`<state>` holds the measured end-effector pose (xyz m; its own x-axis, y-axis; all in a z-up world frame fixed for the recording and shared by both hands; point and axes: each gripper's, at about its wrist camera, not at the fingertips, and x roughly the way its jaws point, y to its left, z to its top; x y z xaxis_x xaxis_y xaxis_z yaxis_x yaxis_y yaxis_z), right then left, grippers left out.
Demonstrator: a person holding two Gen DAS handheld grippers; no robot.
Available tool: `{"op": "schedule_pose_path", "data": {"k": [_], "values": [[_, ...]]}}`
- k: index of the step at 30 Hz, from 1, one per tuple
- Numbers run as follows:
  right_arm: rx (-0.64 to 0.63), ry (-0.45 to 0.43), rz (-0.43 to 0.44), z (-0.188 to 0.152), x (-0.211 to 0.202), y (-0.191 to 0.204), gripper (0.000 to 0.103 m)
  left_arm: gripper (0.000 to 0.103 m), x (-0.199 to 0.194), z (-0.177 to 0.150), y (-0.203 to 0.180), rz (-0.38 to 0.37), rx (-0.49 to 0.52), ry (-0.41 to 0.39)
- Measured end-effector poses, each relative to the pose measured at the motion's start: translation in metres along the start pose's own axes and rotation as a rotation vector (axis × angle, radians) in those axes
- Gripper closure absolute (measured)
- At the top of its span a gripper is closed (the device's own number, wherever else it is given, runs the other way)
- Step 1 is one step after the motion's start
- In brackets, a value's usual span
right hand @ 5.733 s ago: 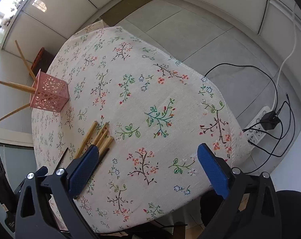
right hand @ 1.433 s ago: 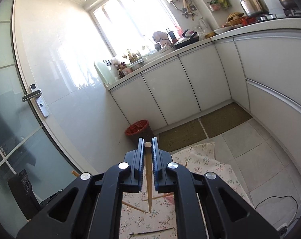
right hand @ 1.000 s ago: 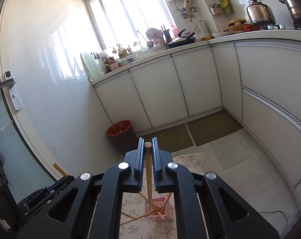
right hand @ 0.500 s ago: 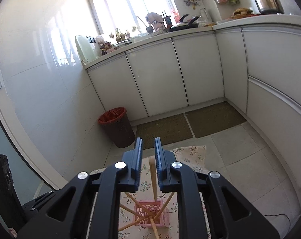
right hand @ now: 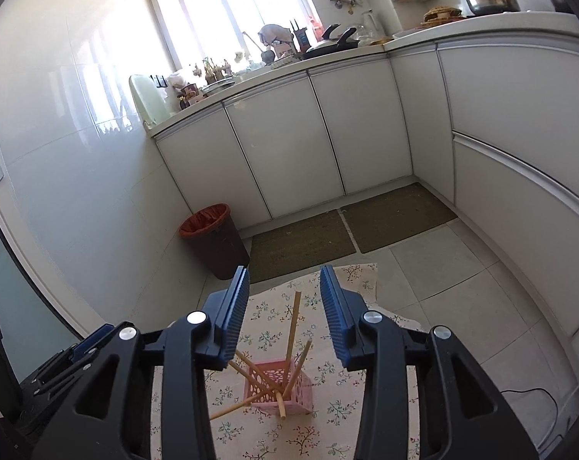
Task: Organize utensils
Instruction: 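Move the left tool back over the remaining chopsticks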
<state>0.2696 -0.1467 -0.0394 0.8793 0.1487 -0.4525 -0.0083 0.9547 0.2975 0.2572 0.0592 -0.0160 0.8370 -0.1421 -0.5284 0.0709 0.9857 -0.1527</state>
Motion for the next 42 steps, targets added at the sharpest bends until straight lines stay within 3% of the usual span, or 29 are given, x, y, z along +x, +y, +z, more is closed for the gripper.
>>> {"op": "schedule_pose_path", "data": {"k": [4,9,13,15,32,37,42], "values": [[0.005,-0.006,-0.025,-0.008,-0.016,-0.002,0.043,0.042,-0.016,-0.005,-0.002,0.012,-0.005,-0.015],[0.027,0.006,-0.057,-0.019,-0.035,-0.006,0.028,0.031,-0.037,-0.012,-0.004,0.023,-0.003,-0.029],[0.042,0.010,-0.076,-0.030,-0.048,-0.009,0.013,0.014,-0.050,-0.020,-0.007,0.031,0.005,-0.032],[0.044,0.028,-0.080,-0.037,-0.052,-0.010,0.008,0.011,-0.053,-0.026,-0.010,0.028,0.015,-0.020],[0.099,0.228,-0.141,-0.118,-0.061,-0.047,0.007,0.007,-0.047,-0.099,0.004,0.018,0.030,0.202],[0.152,0.322,-0.145,-0.160,-0.062,-0.067,0.007,0.007,-0.048,-0.137,0.011,-0.044,0.036,0.334],[0.274,0.473,-0.142,-0.211,-0.048,-0.099,0.007,0.007,-0.033,-0.180,0.018,-0.010,0.096,0.500]]}}
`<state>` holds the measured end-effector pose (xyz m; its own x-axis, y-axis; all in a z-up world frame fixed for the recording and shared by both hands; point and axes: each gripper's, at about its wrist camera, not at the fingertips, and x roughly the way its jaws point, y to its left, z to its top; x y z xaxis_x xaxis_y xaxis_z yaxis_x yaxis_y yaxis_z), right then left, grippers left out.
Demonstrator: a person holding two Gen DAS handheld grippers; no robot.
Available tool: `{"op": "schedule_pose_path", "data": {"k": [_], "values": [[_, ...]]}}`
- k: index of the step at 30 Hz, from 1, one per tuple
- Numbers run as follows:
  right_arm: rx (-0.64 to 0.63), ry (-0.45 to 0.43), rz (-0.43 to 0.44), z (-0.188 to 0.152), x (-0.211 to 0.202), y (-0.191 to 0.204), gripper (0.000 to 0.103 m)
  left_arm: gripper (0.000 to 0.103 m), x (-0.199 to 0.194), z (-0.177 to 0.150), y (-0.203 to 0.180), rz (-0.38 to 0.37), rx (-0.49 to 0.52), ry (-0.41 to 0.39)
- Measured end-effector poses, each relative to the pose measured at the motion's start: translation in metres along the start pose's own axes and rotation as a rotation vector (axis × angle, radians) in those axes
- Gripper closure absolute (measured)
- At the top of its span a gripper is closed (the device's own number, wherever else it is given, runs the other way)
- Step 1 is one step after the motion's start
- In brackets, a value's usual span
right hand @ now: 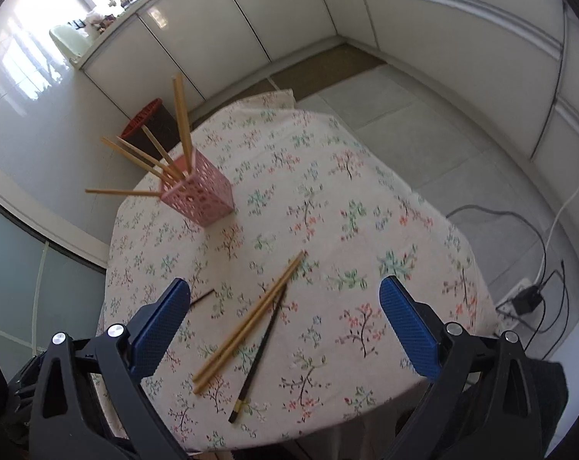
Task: Organize utensils
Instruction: 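Move the left tool back over the remaining chopsticks, then close the left tool on a wooden chopstick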
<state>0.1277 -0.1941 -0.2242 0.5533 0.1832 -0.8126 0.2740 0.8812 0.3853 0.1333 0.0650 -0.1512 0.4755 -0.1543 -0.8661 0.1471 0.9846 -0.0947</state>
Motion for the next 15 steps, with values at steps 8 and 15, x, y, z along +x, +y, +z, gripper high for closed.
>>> {"op": "schedule_pose_path", "data": {"k": [8,15], "values": [[-0.006,0.082,-0.086,-0.005,0.039,-0.036,0.007,0.007,0.083,-0.026,0.017,0.034,-0.007,0.235],[0.044,0.160,-0.073,-0.009,0.064,-0.064,0.007,0.008,0.122,-0.042,0.030,0.075,-0.020,0.349]]}}
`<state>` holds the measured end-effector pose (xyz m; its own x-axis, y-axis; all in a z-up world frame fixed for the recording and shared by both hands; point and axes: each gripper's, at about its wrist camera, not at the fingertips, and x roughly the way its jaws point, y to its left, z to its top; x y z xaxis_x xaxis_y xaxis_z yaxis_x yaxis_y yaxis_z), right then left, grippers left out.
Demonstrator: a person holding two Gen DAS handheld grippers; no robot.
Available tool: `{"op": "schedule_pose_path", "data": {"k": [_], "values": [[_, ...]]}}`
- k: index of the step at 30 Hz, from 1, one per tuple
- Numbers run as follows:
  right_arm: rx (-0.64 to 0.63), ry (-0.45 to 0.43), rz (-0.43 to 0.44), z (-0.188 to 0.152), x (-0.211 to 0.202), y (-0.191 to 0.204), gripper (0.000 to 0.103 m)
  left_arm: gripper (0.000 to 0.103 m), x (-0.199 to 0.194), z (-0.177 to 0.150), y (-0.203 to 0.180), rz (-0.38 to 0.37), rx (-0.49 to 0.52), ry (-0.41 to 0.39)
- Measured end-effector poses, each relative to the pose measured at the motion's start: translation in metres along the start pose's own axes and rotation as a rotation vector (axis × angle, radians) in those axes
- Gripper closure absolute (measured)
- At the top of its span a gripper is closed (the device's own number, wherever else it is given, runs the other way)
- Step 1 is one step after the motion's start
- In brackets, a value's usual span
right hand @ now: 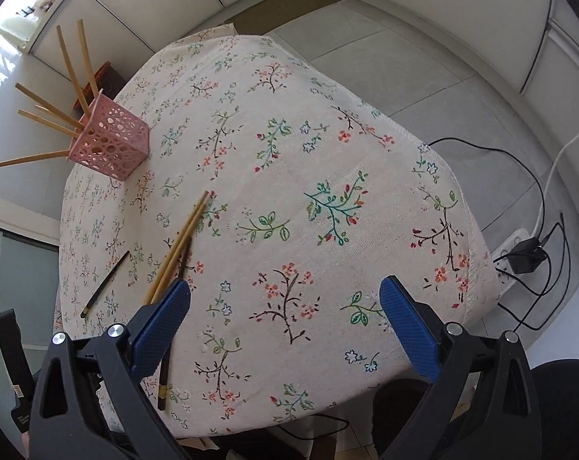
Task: Organize utensils
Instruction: 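Close the left tool on a wooden chopstick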
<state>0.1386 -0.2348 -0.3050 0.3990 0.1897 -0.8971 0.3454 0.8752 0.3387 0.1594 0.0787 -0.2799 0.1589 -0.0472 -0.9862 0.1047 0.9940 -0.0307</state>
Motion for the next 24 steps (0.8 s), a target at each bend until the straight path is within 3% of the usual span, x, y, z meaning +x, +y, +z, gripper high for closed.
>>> {"op": "schedule_pose_path", "data": {"k": [9,16,18,20,24], "values": [[-0.001,0.029,0.017,-0.003,0.009,0.002,0.007,0.014,0.015,0.004,0.014,0.058,0.011,0.010],[0.003,0.039,0.008,-0.004,0.013,0.002,0.007,0.016,0.021,0.007,0.023,0.043,0.015,-0.015],[0.006,0.045,0.007,-0.003,0.015,0.003,0.007,0.022,0.018,0.013,0.026,0.024,0.013,-0.035],[0.014,0.049,0.003,-0.002,0.016,0.004,0.007,0.036,0.013,0.018,0.026,-0.016,0.020,-0.038],[0.013,0.044,-0.012,0.000,0.018,0.008,0.007,0.042,0.013,0.017,0.015,-0.021,0.090,-0.054]]}}
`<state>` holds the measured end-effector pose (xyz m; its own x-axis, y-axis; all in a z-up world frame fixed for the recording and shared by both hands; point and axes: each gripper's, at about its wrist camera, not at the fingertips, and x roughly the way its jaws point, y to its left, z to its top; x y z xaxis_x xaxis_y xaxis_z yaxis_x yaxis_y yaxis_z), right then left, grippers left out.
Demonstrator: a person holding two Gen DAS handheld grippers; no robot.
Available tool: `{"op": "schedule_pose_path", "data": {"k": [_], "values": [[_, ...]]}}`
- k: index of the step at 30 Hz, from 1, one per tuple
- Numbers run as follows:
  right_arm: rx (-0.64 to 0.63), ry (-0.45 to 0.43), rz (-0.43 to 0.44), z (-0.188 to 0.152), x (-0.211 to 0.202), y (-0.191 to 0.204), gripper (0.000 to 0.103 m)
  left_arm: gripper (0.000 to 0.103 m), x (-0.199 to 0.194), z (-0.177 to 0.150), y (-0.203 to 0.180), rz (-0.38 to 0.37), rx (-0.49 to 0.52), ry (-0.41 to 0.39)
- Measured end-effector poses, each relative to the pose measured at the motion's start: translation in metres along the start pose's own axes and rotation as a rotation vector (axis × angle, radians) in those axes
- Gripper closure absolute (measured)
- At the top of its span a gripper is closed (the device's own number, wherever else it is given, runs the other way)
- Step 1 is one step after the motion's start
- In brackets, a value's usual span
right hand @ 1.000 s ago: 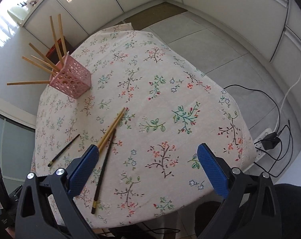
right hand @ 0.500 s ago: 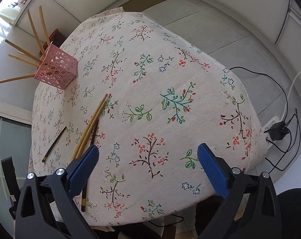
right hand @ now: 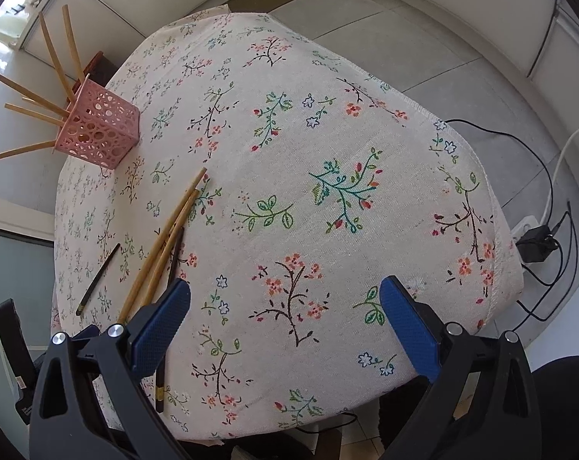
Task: Organize utensils
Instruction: 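Close the left tool on a wooden chopstick, then lift the wooden chopstick upright with the left tool toward the basket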
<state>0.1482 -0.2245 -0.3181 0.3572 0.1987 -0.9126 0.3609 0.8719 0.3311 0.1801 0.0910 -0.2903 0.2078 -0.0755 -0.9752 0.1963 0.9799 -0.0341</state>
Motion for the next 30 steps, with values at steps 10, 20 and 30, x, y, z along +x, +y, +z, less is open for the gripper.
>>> {"op": "schedule_pose_path", "data": {"k": [10,20,30], "values": [[0.042,0.007,-0.035,0.011,0.007,0.012,0.007,0.050,0.000,0.009,-0.030,0.023,0.186,-0.035],[0.079,0.002,-0.043,0.025,0.030,0.045,0.007,0.096,-0.005,0.010,-0.057,0.026,0.322,-0.108],[0.097,-0.013,-0.122,0.038,0.049,0.077,0.012,0.097,-0.019,-0.001,-0.056,-0.038,0.374,-0.143]]}}
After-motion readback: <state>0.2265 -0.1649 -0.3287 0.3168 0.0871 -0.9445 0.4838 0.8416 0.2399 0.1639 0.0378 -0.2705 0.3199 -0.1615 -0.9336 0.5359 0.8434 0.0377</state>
